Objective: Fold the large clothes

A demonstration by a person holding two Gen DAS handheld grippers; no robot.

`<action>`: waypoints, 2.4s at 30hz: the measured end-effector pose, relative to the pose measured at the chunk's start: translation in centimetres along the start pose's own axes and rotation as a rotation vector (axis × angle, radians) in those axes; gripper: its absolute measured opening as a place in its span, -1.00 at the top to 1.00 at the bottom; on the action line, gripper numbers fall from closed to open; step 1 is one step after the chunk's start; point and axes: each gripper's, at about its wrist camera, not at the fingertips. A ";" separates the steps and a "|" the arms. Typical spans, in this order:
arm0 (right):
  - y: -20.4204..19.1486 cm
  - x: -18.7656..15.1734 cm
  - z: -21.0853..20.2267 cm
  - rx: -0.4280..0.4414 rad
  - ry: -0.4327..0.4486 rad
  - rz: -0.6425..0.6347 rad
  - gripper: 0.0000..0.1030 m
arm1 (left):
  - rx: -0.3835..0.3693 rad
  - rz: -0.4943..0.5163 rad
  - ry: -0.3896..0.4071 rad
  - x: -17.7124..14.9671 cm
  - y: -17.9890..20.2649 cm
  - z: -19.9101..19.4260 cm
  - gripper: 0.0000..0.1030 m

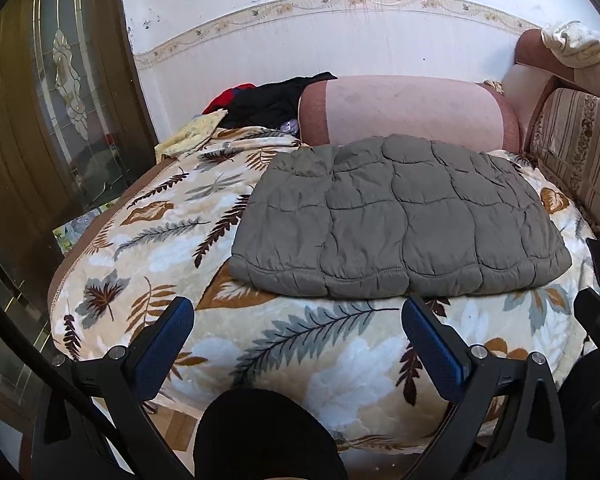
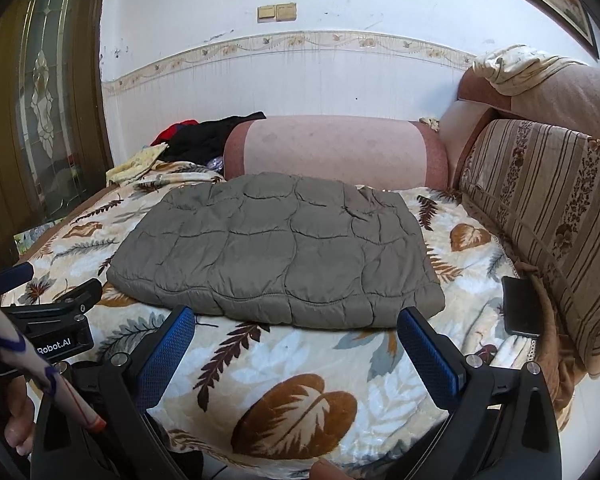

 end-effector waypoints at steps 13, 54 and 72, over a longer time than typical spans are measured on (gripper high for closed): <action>-0.1 -0.4 0.6 0.004 -0.020 -0.002 -1.00 | -0.005 0.002 -0.020 -0.2 0.2 0.6 -1.00; -0.1 -1.0 1.2 0.005 -0.041 -0.001 -1.00 | -0.002 0.015 -0.045 -1.3 -0.4 1.3 -1.00; 0.0 -1.3 1.4 0.005 -0.051 0.000 -1.00 | 0.003 0.019 -0.045 -1.2 -0.2 1.4 -1.00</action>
Point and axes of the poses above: each gripper's, at about its wrist camera, not at the fingertips, and z roughly the way its jaws point, y to its right, x to its top
